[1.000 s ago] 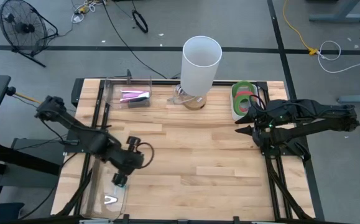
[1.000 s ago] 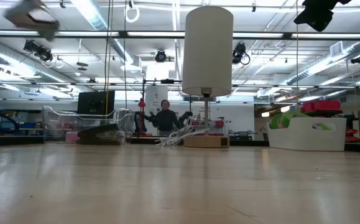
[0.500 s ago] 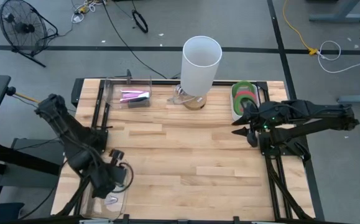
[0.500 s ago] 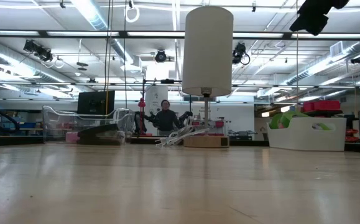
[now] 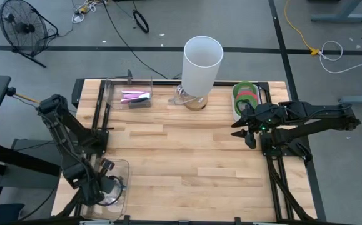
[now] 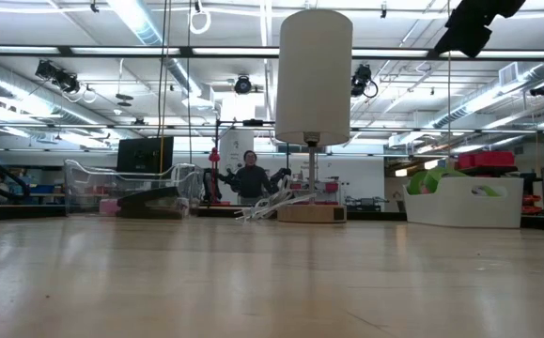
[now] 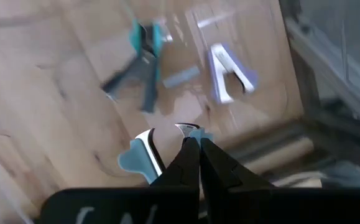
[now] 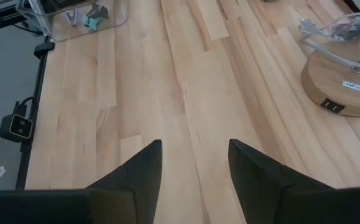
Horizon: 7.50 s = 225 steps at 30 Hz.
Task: Pick and place Stapler, Stapler remover, tape
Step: Put the light blue staple remover into the bottom transparent bin, then return to Home Position
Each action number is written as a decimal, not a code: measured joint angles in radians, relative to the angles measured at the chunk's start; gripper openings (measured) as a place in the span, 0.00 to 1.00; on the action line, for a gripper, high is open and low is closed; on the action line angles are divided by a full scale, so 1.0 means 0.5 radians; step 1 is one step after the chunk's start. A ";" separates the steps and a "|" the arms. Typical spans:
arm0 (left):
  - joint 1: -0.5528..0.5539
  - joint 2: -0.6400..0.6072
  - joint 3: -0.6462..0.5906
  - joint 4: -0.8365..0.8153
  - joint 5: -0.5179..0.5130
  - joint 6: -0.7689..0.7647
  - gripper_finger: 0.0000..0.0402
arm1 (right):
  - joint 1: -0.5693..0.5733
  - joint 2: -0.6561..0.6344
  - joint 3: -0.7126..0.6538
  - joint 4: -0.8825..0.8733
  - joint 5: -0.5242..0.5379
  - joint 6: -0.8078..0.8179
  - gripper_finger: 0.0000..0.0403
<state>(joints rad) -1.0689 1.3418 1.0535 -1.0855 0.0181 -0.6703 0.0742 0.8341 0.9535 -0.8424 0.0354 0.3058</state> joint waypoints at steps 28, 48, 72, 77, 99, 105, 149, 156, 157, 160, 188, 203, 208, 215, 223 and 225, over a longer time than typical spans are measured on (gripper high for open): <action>0.079 0.001 -0.044 0.079 -0.127 0.044 0.20 | 0.000 0.000 0.000 0.057 0.003 -0.016 0.46; 0.827 -0.002 0.216 0.079 -0.984 0.570 0.10 | -0.001 0.000 0.000 0.085 0.073 -0.212 0.33; 1.703 -0.225 0.053 0.902 -0.535 0.947 0.01 | -0.001 -0.002 0.000 0.084 0.067 -0.426 0.01; 1.801 -0.463 -0.270 1.464 -0.474 0.945 0.00 | -0.001 -0.001 0.000 0.085 0.064 -0.420 0.02; 1.910 -1.359 -1.580 2.663 -0.491 1.066 0.00 | 0.000 0.000 0.000 0.082 -0.020 -0.421 0.02; 1.909 -1.692 -1.838 2.734 -0.484 1.040 0.00 | 0.000 -0.001 0.000 0.085 -0.020 -0.421 0.02; 2.245 -2.084 -2.091 2.577 -0.241 1.147 0.01 | 0.000 0.004 0.000 0.243 -0.017 -0.429 0.02; 2.244 -2.083 -2.091 2.560 -0.246 0.852 0.04 | 0.000 0.004 0.000 0.258 -0.018 -0.424 0.02; 2.244 -2.083 -2.091 2.560 -0.241 0.824 0.05 | 0.000 0.004 0.000 0.258 -0.018 -0.437 0.02; 2.244 -2.082 -2.091 2.560 -0.237 0.786 0.05 | 0.000 0.004 0.000 0.259 -0.018 -0.457 0.02; 2.244 -2.082 -2.092 2.564 -0.238 0.786 0.05 | -0.001 -0.003 -0.915 2.046 -0.366 -0.691 0.00; 2.244 -2.083 -2.093 2.565 -0.237 0.785 0.05 | -0.001 -0.583 -1.594 2.156 -0.351 -0.595 0.00; 2.244 -2.082 -2.093 2.565 -0.237 0.785 0.05 | -0.001 -0.736 -1.665 2.144 -0.350 -0.697 0.00; 2.243 -2.082 -2.093 2.565 -0.237 0.785 0.05 | -0.001 -0.944 -1.787 2.087 -0.324 -0.662 0.00; 2.244 -2.082 -2.093 2.565 -0.237 0.785 0.05 | -0.001 -1.222 -1.878 1.937 -0.260 -0.594 0.00; 2.244 -2.083 -2.093 2.565 -0.238 0.785 0.05 | -0.001 -1.295 -1.878 1.834 -0.260 -0.591 0.00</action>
<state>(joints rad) 0.0532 0.3006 0.0071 0.1970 -0.1007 -0.2775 0.0738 0.1867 0.0143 0.0748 -0.0944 0.0103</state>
